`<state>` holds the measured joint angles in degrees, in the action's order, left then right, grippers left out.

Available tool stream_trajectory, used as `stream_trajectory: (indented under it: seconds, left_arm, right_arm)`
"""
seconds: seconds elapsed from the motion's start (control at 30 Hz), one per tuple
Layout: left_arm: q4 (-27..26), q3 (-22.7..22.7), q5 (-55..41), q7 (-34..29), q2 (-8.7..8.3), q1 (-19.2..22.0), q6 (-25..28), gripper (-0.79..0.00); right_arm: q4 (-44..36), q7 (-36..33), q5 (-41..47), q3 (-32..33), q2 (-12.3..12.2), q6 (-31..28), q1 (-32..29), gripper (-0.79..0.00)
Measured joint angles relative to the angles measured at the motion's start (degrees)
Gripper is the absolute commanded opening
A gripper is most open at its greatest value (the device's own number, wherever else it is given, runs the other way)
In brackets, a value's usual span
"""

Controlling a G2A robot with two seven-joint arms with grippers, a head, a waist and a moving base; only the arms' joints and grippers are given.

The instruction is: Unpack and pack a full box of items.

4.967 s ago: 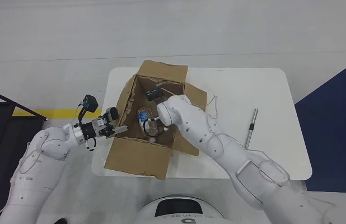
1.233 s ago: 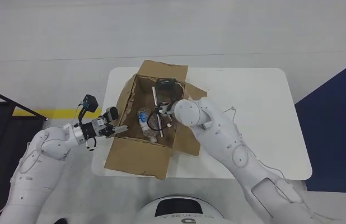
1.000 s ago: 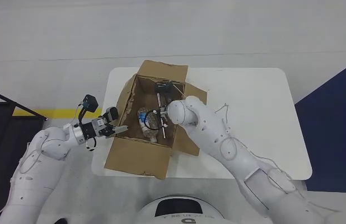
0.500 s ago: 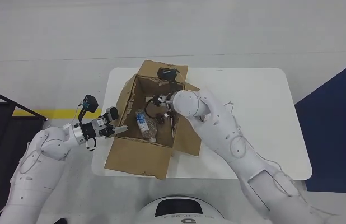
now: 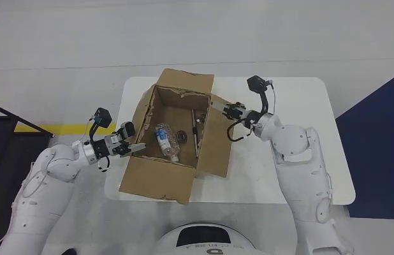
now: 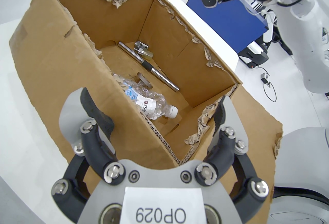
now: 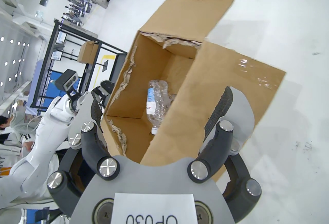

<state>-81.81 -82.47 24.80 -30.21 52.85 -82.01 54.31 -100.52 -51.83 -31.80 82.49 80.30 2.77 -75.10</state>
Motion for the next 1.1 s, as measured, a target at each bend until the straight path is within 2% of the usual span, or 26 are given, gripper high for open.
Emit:
stream_trajectory:
  seconds: [0.23,0.33,0.47,0.57,0.77,0.93,1.1]
  left_arm:
    - [0.0,0.0,0.0,0.0,0.0,0.0,0.0,0.0]
    - [0.0,0.0,0.0,0.0,0.0,0.0,0.0,0.0]
    - [0.0,0.0,0.0,0.0,0.0,0.0,0.0,0.0]
    - [0.0,0.0,0.0,0.0,0.0,0.0,0.0,0.0]
    - [0.0,0.0,0.0,0.0,0.0,0.0,0.0,0.0]
    - [0.0,0.0,0.0,0.0,0.0,0.0,0.0,0.0]
    - [0.0,0.0,0.0,0.0,0.0,0.0,0.0,0.0]
  right_arm:
    - [0.0,0.0,0.5,0.1,0.0,0.1,0.0,0.0]
    - [2.9,5.2,5.1,2.5,0.3,3.0,1.0,0.0]
    - [20.6,16.4,16.3,2.5,1.3,-1.1,10.6,0.0]
    - [34.7,20.5,17.0,-1.2,2.2,-4.1,19.3,0.0]
    - [57.0,24.3,15.6,-10.6,5.1,-6.1,33.0,0.0]
    - [67.8,24.3,19.8,-14.9,7.7,-11.2,38.5,0.0]
    - [74.8,20.6,28.0,-13.2,8.5,-19.9,41.7,0.0]
